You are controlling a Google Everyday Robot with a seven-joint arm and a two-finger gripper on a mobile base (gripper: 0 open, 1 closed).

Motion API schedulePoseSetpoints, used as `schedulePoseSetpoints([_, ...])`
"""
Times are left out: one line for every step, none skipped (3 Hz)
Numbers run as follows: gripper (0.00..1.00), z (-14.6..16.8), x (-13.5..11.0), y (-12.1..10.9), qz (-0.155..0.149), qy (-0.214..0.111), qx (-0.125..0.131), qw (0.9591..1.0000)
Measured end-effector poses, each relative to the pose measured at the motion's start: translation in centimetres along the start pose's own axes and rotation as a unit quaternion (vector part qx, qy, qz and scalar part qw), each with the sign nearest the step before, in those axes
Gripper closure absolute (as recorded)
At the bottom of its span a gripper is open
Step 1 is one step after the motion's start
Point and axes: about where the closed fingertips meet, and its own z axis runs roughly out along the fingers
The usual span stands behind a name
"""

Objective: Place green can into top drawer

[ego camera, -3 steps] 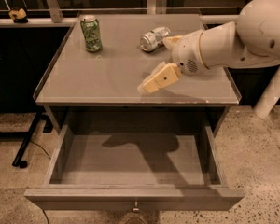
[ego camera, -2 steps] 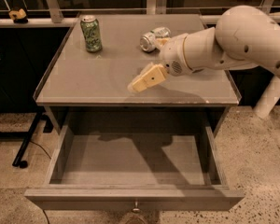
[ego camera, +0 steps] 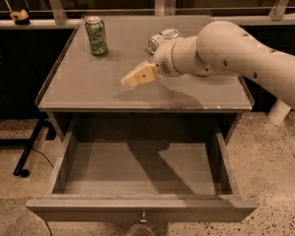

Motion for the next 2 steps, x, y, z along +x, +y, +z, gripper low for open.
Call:
schedulePoseSetpoints([0.00, 0.0, 0.0, 0.0, 0.000, 0.000, 0.000, 1.0000])
schedulePoseSetpoints([0.00, 0.5, -0.3, -1.5, 0.010, -0.026, 0.003, 0.9996])
